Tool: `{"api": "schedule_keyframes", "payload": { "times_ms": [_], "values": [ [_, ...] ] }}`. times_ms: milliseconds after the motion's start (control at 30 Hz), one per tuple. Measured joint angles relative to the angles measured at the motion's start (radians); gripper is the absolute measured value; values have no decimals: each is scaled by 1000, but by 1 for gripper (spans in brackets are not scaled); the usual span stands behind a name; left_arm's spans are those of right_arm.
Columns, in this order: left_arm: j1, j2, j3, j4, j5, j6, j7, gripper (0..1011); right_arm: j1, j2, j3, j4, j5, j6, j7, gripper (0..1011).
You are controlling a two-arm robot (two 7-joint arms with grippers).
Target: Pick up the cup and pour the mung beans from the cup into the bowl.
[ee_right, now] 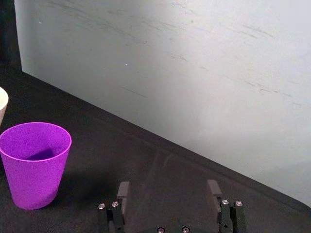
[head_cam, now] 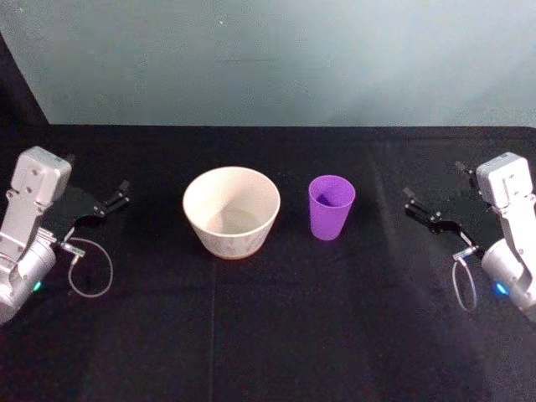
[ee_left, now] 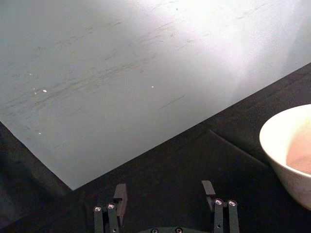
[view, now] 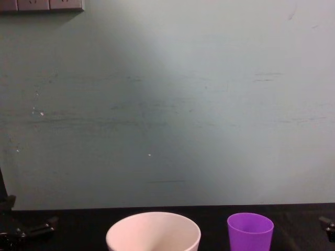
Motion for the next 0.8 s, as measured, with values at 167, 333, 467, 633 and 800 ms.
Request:
{"api": "schedule_keyframes", "payload": {
  "times_ms": [167, 333, 467, 633, 800],
  "values": [
    [0, 0, 0, 0, 0, 0, 0, 1000, 0, 0, 0, 0, 0, 0, 0, 1003],
    [0, 0, 0, 0, 0, 0, 0, 1000, 0, 0, 0, 0, 0, 0, 0, 1003],
    [0, 0, 0, 0, 0, 0, 0, 1000, 0, 0, 0, 0, 0, 0, 0, 1003],
    [0, 0, 0, 0, 0, 0, 0, 1000, 0, 0, 0, 0, 0, 0, 0, 1003],
    [0, 0, 0, 0, 0, 0, 0, 1000, 0, 0, 0, 0, 0, 0, 0, 1003]
  ]
}}
